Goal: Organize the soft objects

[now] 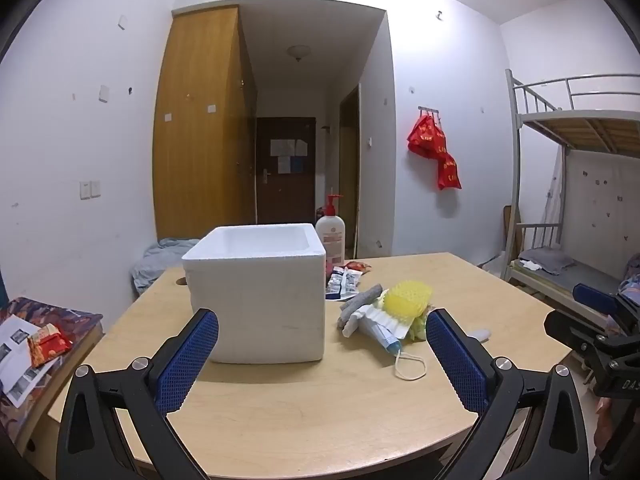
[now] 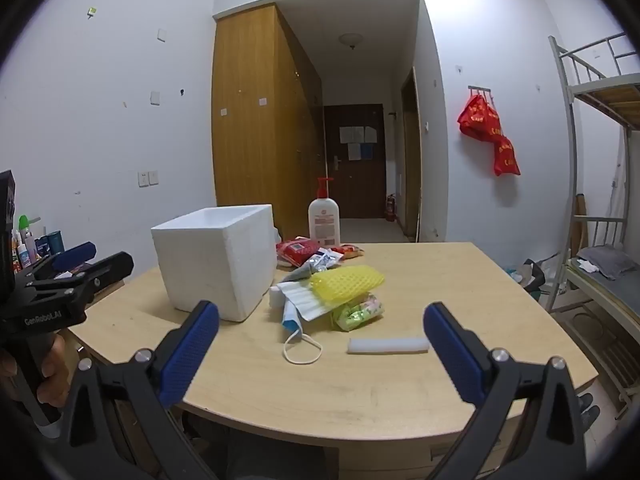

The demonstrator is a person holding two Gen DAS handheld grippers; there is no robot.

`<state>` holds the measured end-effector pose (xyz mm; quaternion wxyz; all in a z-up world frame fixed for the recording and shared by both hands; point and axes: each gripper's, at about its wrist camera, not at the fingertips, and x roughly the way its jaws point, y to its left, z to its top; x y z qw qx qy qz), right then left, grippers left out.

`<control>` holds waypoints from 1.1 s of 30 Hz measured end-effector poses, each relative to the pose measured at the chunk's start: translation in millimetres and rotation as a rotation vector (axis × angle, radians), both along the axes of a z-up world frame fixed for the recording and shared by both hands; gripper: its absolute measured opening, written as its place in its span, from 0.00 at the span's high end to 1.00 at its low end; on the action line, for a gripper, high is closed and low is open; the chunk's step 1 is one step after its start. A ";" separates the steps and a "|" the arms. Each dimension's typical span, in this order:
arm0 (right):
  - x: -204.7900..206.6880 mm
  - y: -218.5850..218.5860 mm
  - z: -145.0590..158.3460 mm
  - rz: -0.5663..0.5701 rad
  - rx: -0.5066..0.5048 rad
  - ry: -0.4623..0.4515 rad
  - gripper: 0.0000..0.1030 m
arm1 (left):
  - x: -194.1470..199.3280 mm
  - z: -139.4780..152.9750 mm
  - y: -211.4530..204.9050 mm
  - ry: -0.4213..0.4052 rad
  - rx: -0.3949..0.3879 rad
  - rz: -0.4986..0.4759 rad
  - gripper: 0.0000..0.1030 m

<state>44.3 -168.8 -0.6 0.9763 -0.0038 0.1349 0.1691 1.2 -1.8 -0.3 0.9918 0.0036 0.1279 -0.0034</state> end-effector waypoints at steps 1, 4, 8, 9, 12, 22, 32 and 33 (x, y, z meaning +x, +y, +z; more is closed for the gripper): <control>-0.2 -0.3 0.0 0.000 0.009 -0.008 0.00 | 0.8 -0.2 -1.1 0.002 0.004 -0.002 0.00; -1.3 -0.5 0.3 0.007 0.008 -0.009 0.00 | -0.3 1.2 0.4 -0.009 -0.009 -0.003 0.00; -1.2 0.2 0.3 0.004 0.002 0.000 0.00 | 3.3 -2.4 3.0 -0.006 -0.035 -0.005 0.00; -0.6 0.3 0.2 0.003 -0.001 0.001 0.00 | 4.2 -2.9 4.2 -0.008 -0.037 0.002 0.00; -0.8 0.3 0.1 0.005 0.002 0.002 0.00 | 0.0 -2.1 5.6 -0.025 -0.033 0.008 0.00; -1.2 -0.7 -3.1 0.005 0.003 -0.002 0.00 | -0.7 -1.0 7.8 -0.022 -0.052 0.004 0.00; -1.5 -2.8 1.4 0.005 0.007 -0.003 0.00 | -0.8 1.6 7.3 -0.011 -0.060 -0.015 0.00; -1.7 -2.6 1.8 0.008 0.003 -0.002 0.00 | -0.2 1.2 7.0 -0.007 -0.058 -0.015 0.00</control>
